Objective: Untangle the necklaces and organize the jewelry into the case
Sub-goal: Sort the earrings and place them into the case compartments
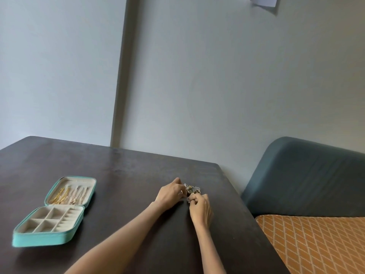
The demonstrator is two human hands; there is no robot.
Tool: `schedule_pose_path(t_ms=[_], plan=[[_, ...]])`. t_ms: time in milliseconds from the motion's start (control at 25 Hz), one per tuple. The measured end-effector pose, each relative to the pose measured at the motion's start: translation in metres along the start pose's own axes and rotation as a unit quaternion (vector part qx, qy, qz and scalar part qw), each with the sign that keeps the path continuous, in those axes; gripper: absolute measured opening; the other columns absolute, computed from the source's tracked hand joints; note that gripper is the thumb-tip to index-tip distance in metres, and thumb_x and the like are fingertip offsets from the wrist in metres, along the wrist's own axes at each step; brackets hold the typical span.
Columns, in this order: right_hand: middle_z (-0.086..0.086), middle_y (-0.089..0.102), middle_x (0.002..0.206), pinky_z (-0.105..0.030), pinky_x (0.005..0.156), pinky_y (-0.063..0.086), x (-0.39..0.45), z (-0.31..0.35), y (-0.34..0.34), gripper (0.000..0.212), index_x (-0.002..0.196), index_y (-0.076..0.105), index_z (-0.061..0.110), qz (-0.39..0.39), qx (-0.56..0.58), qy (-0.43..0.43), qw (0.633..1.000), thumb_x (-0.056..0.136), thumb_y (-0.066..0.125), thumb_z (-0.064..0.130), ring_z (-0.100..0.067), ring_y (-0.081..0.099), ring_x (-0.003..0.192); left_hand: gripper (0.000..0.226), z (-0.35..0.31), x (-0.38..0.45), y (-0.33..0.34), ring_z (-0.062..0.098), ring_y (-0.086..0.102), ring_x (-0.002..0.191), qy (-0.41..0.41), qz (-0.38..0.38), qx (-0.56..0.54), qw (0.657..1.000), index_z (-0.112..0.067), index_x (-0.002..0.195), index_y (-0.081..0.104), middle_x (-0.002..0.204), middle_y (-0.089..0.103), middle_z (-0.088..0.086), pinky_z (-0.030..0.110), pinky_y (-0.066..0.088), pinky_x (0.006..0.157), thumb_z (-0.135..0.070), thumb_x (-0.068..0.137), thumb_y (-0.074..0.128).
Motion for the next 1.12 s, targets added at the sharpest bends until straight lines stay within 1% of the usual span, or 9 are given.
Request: schedule_pose_path(t_ms=[120,200,360,560,680,840,920,1040,1120], plan=[[0.004,0.05,0.096,-0.029,0.063,0.039,-0.002,0.001,0.001,0.022,0.083,0.067,0.027,-0.003,0.032,-0.009,0.999,0.089,0.05,0.014,-0.025,0.06,0.086,0.015,0.009,-0.004,-0.009,0.028,0.058,0.092,0.013,0.013,0.034,0.999,-0.021,0.104,0.059,0.113,0.046,0.002,0.035,0.044,0.072,-0.023,0.09,0.052],[0.003,0.048,0.092,-0.031,0.064,0.039,-0.001,0.0,-0.001,0.024,0.08,0.067,0.023,-0.034,0.114,0.006,0.993,0.086,0.051,0.006,-0.027,0.06,0.086,0.02,0.01,-0.007,-0.009,0.029,0.058,0.093,0.021,0.027,0.047,0.998,-0.024,0.11,0.056,0.114,0.044,0.002,0.036,0.045,0.073,-0.023,0.09,0.055],[0.002,0.048,0.094,-0.03,0.068,0.039,0.0,-0.005,-0.005,0.019,0.094,0.067,0.017,-0.043,0.199,0.027,0.979,0.088,0.052,0.007,-0.028,0.06,0.09,0.021,0.003,-0.001,-0.001,0.032,0.059,0.093,0.016,0.036,0.047,0.998,-0.022,0.111,0.062,0.114,0.045,0.005,0.034,0.043,0.072,-0.023,0.091,0.055],[0.005,0.052,0.099,-0.027,0.065,0.036,0.002,-0.001,0.003,0.018,0.098,0.067,0.029,0.013,0.064,-0.002,0.998,0.087,0.058,0.04,-0.021,0.061,0.093,0.021,0.009,0.009,0.001,0.038,0.058,0.088,-0.005,0.03,0.047,0.998,-0.009,0.102,0.064,0.111,0.046,0.012,0.035,0.039,0.066,-0.021,0.093,0.049],[0.006,0.049,0.091,-0.027,0.062,0.036,0.002,-0.002,0.004,0.013,0.088,0.068,0.027,0.005,0.073,-0.008,0.997,0.085,0.062,0.038,-0.019,0.061,0.086,0.022,0.013,0.006,-0.004,0.039,0.057,0.089,-0.007,0.029,0.049,0.998,-0.007,0.107,0.059,0.115,0.045,0.012,0.039,0.042,0.069,-0.021,0.094,0.048],[0.001,0.055,0.081,-0.029,0.066,0.042,0.002,-0.004,0.005,0.01,0.072,0.067,0.022,-0.025,0.193,-0.053,0.979,0.082,0.069,0.021,-0.017,0.059,0.074,0.033,0.011,0.002,-0.005,0.036,0.056,0.096,-0.014,0.011,0.01,1.0,-0.012,0.119,0.046,0.118,0.045,0.008,0.039,0.043,0.073,-0.029,0.092,0.053],[0.001,0.06,0.077,-0.028,0.068,0.044,0.001,-0.004,0.008,0.015,0.071,0.062,0.023,-0.035,0.252,-0.061,0.965,0.084,0.067,0.017,-0.015,0.058,0.071,0.031,0.007,0.004,-0.004,0.032,0.057,0.103,-0.025,0.016,0.02,0.999,-0.015,0.12,0.049,0.12,0.048,0.006,0.038,0.044,0.077,-0.03,0.093,0.05],[0.001,0.064,0.073,-0.038,0.069,0.05,0.001,-0.005,0.012,0.014,0.076,0.057,0.019,-0.036,0.359,-0.015,0.933,0.089,0.057,0.025,-0.015,0.059,0.069,0.024,0.001,0.007,-0.001,0.027,0.056,0.107,-0.051,0.013,0.036,0.998,-0.012,0.107,0.06,0.116,0.057,0.006,0.035,0.044,0.079,-0.026,0.089,0.051],[-0.006,0.066,0.081,-0.029,0.068,0.052,0.0,0.002,0.011,0.013,0.081,0.055,0.013,-0.037,0.431,0.022,0.901,0.094,0.053,0.018,-0.018,0.062,0.073,0.02,0.001,0.006,0.0,0.026,0.058,0.104,-0.086,0.003,-0.008,0.996,-0.013,0.098,0.061,0.11,0.063,0.005,0.031,0.043,0.076,-0.022,0.082,0.055]])
Point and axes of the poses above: each hand's wrist, its own x-axis towards the middle knuckle, its own y-axis out of the palm, z = x × y, the point moved 3 cm from there along x, towards the middle knuckle
